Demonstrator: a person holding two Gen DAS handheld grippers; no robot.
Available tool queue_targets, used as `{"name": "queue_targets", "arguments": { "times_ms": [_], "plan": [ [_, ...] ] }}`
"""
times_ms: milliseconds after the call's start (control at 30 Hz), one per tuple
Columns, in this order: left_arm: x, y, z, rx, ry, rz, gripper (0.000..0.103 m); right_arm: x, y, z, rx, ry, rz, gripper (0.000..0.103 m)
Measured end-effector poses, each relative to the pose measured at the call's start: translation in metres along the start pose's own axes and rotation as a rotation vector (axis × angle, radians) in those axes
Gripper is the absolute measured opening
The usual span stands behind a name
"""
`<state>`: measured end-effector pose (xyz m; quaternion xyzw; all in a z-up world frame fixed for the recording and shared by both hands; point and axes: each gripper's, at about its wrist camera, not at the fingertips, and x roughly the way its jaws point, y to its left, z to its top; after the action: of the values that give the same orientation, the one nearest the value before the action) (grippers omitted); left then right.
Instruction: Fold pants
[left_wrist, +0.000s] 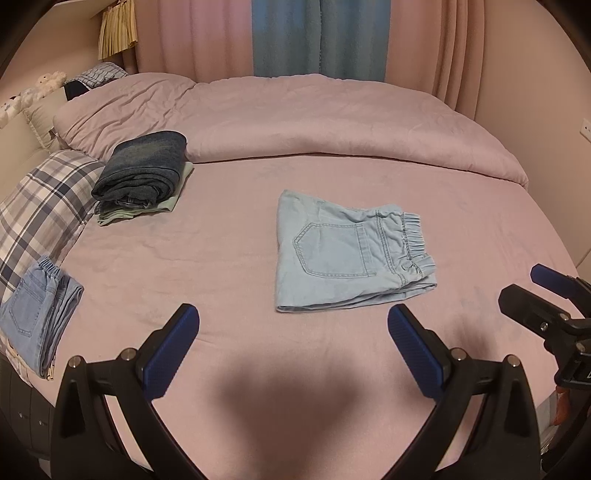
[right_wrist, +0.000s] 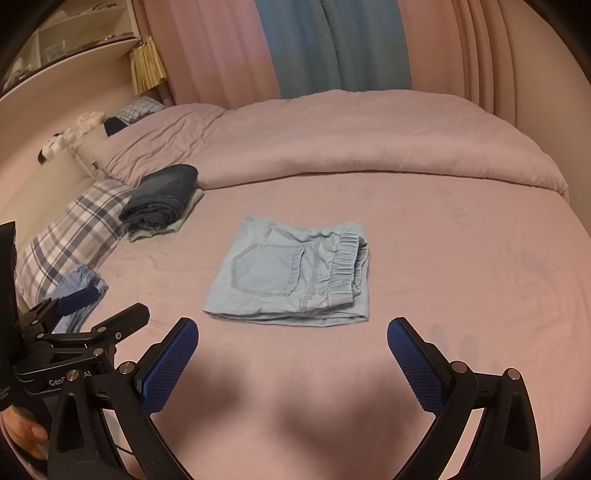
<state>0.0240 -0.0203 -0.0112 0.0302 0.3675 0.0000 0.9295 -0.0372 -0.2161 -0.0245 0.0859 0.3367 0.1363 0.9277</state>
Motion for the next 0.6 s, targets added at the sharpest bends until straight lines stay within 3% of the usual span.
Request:
{"name": "queue_targets", "arguments": {
  "times_ms": [600],
  "plan": [
    [0.0017, -0.0002, 0.0018, 0.019, 0.005, 0.005, 0.102, 0.0003, 0.0010, 0.0004, -0.001, -0.002, 0.002, 0.102]
  ]
}}
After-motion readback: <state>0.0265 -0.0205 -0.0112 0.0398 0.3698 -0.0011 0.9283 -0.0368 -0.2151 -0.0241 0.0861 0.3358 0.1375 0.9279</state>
